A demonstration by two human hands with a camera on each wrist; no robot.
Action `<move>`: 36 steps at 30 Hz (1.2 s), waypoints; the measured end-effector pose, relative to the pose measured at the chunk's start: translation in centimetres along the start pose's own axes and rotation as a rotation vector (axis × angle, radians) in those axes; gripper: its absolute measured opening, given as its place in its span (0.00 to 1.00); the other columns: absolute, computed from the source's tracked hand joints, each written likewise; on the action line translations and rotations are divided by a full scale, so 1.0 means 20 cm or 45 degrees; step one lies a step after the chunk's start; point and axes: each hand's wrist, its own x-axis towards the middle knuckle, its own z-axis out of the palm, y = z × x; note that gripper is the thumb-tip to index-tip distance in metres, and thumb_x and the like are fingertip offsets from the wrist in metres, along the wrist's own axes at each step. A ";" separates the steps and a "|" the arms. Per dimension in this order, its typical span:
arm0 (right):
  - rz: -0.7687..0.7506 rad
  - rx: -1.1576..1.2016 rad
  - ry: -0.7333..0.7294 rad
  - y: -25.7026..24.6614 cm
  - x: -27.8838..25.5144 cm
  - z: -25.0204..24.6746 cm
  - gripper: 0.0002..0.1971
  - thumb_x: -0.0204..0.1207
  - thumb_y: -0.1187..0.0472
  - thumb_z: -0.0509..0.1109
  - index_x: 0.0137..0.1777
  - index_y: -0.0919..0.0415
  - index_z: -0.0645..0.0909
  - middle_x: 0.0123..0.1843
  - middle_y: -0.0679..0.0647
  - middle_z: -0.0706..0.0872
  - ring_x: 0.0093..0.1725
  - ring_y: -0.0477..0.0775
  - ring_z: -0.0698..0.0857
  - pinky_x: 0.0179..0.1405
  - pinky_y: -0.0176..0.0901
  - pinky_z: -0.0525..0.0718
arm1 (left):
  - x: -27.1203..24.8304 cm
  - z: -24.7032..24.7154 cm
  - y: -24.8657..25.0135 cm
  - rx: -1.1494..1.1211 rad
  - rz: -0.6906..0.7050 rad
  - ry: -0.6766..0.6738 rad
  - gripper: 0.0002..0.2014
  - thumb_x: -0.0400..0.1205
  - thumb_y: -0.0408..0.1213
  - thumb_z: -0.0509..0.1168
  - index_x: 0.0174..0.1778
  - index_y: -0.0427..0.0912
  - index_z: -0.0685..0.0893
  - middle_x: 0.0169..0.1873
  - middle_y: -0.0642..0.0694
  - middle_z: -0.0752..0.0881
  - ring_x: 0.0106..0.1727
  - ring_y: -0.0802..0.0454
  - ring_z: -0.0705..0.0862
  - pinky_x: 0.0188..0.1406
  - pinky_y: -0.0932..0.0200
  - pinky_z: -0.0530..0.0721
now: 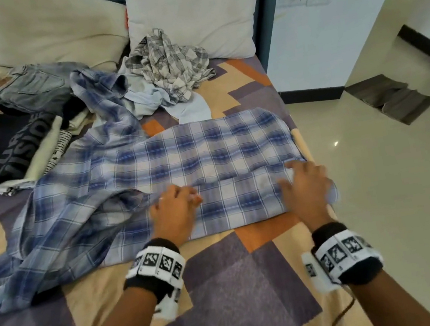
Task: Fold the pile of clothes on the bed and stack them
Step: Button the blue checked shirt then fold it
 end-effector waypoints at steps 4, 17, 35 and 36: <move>-0.574 -0.015 -0.760 -0.19 -0.16 0.10 0.34 0.84 0.37 0.56 0.86 0.45 0.54 0.88 0.55 0.51 0.86 0.63 0.48 0.82 0.67 0.49 | -0.12 0.21 0.01 0.241 -0.069 -0.545 0.36 0.81 0.70 0.48 0.84 0.66 0.44 0.84 0.57 0.36 0.86 0.49 0.40 0.72 0.18 0.42; 0.571 0.542 -0.215 0.56 -0.03 -0.15 0.32 0.77 0.47 0.75 0.74 0.67 0.74 0.67 0.66 0.83 0.67 0.66 0.81 0.67 0.56 0.78 | -0.10 0.18 0.00 0.346 -0.141 -0.855 0.47 0.71 0.81 0.43 0.76 0.68 0.23 0.75 0.60 0.18 0.80 0.48 0.22 0.64 0.12 0.32; -0.053 0.136 0.237 0.36 -0.01 -0.02 0.17 0.76 0.72 0.68 0.65 0.68 0.81 0.62 0.69 0.82 0.62 0.71 0.78 0.60 0.57 0.76 | -0.12 0.18 0.01 0.345 -0.132 -0.841 0.48 0.66 0.82 0.41 0.75 0.69 0.23 0.75 0.60 0.18 0.80 0.48 0.22 0.63 0.12 0.32; -0.210 0.175 0.144 0.30 -0.01 0.00 0.17 0.78 0.69 0.68 0.67 0.67 0.80 0.65 0.67 0.82 0.65 0.68 0.77 0.64 0.56 0.76 | -0.12 0.18 0.01 0.352 -0.130 -0.837 0.48 0.66 0.82 0.41 0.76 0.69 0.23 0.75 0.60 0.18 0.80 0.48 0.22 0.64 0.12 0.32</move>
